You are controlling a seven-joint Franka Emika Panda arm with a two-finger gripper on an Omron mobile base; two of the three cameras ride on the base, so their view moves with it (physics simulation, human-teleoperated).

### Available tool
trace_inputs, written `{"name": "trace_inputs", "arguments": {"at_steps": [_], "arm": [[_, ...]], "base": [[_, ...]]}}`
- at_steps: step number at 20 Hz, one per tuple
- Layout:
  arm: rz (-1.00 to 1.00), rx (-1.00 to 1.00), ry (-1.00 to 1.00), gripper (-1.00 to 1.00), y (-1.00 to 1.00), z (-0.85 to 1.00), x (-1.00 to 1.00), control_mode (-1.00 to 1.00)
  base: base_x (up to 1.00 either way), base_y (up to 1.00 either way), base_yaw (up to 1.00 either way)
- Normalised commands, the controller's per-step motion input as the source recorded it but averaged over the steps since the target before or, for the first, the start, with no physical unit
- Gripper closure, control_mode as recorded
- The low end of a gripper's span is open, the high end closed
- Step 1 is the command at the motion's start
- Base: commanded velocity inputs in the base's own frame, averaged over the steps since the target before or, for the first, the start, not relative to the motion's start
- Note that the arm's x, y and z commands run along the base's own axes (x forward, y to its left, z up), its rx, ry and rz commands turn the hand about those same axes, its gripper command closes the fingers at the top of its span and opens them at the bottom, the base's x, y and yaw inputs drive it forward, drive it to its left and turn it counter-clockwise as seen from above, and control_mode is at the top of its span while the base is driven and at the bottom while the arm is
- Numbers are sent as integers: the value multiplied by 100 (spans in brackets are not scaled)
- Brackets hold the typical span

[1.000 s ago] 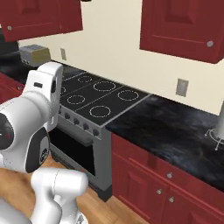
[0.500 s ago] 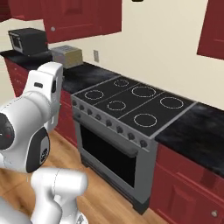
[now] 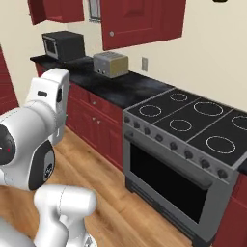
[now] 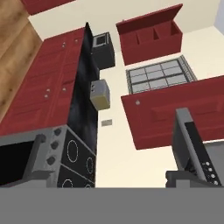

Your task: Close all open cabinet doors.

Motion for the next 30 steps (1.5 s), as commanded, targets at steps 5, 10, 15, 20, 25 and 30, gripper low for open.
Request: {"name": "trace_inputs", "arguments": {"at_steps": [5,10,15,20,25,30], "arm": [[0,0,0,-100,0,0,0,100],[0,0,0,-100,0,0,0,100],[0,0,0,-100,0,0,0,100],[0,0,0,-100,0,0,0,100],[0,0,0,-100,0,0,0,100],[0,0,0,-100,0,0,0,100]], "base": [[0,100,14],[9,100,11],[22,90,1],[34,70,-11],[35,96,-28],[29,96,-38]]}}
